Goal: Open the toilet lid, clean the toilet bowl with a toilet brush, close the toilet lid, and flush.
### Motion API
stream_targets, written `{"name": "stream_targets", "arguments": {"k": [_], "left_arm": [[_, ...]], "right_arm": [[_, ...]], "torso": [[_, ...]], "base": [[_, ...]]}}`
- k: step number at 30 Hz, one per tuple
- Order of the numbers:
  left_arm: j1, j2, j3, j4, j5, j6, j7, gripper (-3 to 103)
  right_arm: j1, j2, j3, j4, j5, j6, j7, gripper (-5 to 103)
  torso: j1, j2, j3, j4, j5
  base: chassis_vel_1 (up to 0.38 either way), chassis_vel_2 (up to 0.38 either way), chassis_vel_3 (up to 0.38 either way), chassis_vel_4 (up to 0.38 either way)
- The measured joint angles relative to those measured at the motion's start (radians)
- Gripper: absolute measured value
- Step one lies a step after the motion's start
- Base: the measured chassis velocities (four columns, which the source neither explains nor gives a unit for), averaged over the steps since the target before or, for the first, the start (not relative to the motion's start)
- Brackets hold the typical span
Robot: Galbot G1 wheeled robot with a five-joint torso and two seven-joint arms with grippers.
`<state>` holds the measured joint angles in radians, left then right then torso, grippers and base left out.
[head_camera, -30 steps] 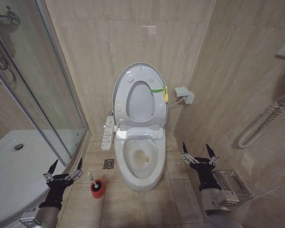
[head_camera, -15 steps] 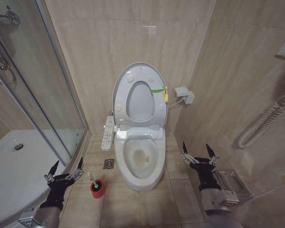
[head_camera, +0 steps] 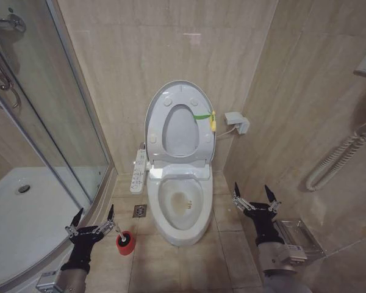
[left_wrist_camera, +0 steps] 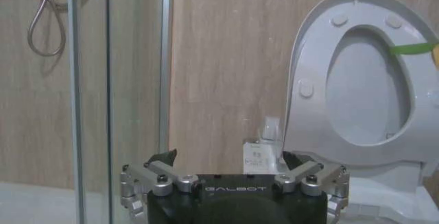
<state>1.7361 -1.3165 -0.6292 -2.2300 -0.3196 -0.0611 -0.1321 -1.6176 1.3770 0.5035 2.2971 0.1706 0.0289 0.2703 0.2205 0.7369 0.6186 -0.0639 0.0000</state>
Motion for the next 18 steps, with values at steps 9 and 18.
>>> {"name": "stream_targets", "arguments": {"k": [9,18], "left_arm": [[-0.022,0.01,-0.004,0.035,0.0,-0.015,-0.003,100],[-0.038,0.012,0.009,0.047,-0.001,-0.015,-0.001,100]], "right_arm": [[0.0,0.0,0.0,0.0,0.0,0.0,0.0,100],[0.0,0.0,0.0,0.0,0.0,0.0,0.0,100]], "torso": [[0.001,0.0,0.0,0.0002,-0.0001],[0.0,0.0,0.0,-0.0001,-0.0001]], "base": [[-0.077,0.073,0.067,-0.076],[-0.014,0.011,0.011,-0.012]]}}
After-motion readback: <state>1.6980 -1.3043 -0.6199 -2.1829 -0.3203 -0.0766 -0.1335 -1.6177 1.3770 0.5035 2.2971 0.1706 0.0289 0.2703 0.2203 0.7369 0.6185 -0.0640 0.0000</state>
